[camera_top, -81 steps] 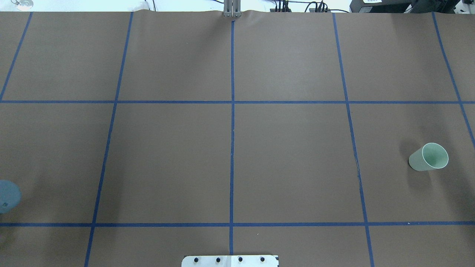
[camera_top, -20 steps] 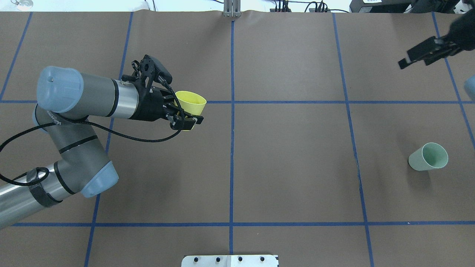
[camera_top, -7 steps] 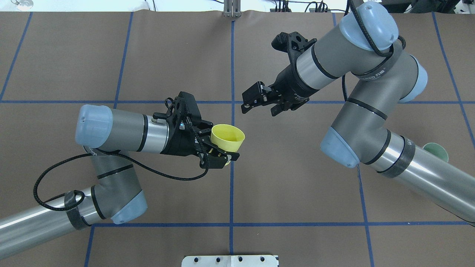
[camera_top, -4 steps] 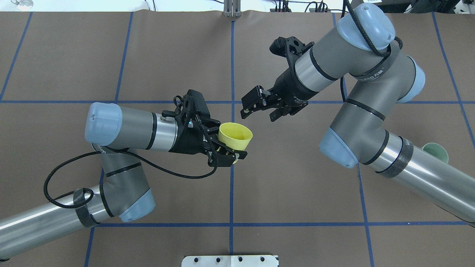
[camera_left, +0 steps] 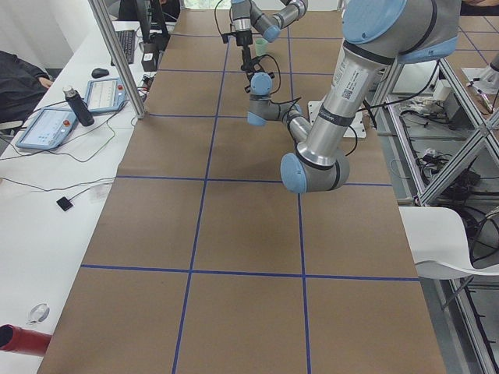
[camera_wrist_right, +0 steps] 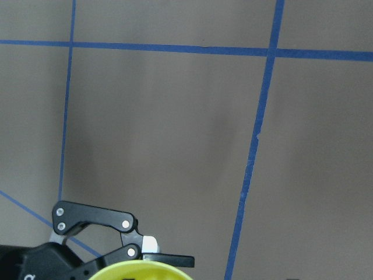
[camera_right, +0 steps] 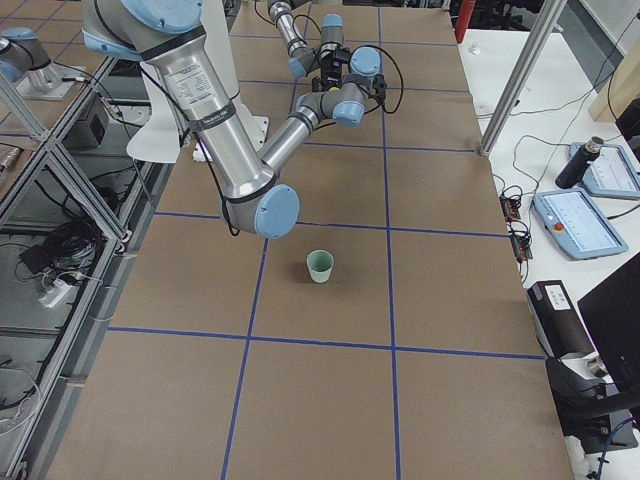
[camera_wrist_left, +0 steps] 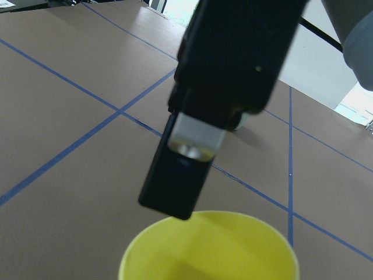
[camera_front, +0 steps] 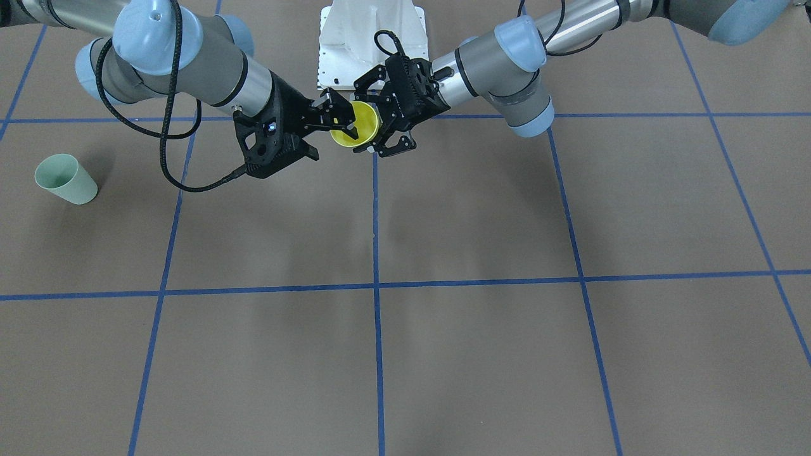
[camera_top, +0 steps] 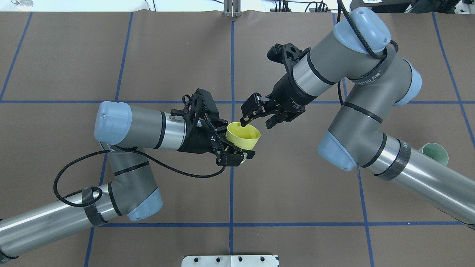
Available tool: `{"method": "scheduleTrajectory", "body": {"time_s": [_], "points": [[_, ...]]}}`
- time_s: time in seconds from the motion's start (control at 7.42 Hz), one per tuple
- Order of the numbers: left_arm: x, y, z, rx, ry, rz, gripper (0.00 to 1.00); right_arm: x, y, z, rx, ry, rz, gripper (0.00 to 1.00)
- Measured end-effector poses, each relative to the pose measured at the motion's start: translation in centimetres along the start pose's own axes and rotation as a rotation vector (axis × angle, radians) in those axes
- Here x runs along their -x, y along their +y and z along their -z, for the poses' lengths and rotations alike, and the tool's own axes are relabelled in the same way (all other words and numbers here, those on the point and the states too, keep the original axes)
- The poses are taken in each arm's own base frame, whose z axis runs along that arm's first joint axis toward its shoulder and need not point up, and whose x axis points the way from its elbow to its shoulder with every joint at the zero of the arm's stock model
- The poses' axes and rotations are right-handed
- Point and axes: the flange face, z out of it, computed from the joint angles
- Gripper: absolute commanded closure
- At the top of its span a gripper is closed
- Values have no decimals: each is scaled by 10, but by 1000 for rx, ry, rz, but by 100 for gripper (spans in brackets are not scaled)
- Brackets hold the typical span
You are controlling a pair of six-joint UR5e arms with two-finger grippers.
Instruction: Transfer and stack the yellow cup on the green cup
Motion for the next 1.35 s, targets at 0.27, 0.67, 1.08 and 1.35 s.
{"method": "scheduleTrajectory", "body": {"time_s": [0.27,0.67,1.08,1.35], "points": [[-2,-2,-2,-3,5,0,99,-2,5,-5,26,-3,-7,28],[-3,-4,-2,-5,8,1,99,-3,11,-4,66,-20,-13,49],[-3,-3,-4,-1,10,5,99,-5,14,-2,82,-27,-17,58],[-2,-2,-4,0,13,5,99,-9,14,-1,81,-25,-20,60]]}}
